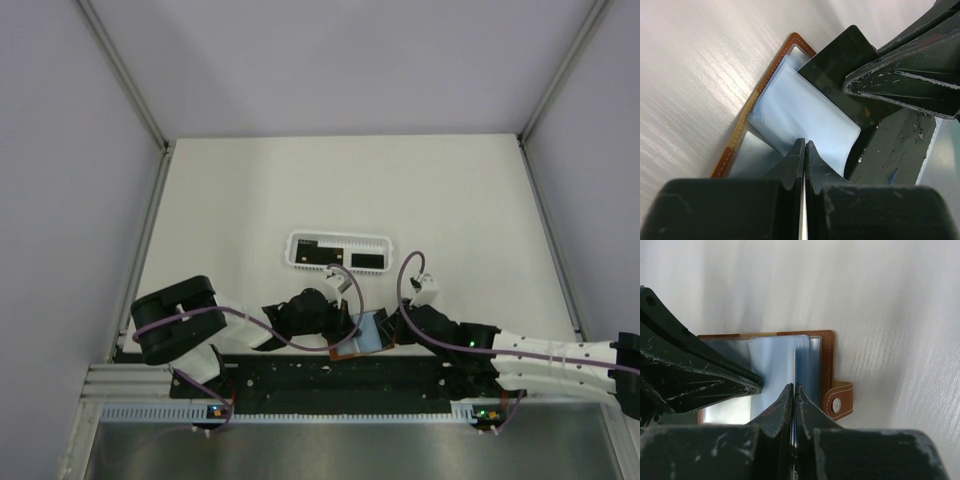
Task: Put the credit cards into the card holder
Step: Open the card holder at the center of the board, then insert the credit card into the card holder.
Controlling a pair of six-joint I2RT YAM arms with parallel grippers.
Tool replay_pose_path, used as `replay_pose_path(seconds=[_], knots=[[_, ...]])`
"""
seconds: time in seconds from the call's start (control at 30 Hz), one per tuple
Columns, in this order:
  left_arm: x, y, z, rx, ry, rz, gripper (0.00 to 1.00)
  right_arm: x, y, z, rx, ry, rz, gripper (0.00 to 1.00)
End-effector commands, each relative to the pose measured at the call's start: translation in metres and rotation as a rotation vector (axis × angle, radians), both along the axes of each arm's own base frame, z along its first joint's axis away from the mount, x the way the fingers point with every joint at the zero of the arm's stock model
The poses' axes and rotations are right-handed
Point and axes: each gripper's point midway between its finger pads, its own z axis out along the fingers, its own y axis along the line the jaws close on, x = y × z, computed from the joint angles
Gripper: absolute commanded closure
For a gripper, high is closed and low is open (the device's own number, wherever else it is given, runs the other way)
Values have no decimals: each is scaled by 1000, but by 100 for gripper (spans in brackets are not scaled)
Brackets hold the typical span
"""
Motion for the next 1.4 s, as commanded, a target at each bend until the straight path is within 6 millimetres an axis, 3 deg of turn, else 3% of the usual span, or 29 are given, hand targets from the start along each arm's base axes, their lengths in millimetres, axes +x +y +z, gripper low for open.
replay_pose_path(seconds=[0.0,0.37,0.77,1.37], knots=[[-29,47,-61,256,109,-32,100,1,3,0,21,-4,-5,100],[-29,46,-60,256,111,-34,100,-2,5,0,36,-1,9,100],[-27,42,-55,238,100,-27,100,-9,32,27,213,-33,104,100],[-8,27,0,152,-6,-2,100,-10,50,29,217,-19,151,100]])
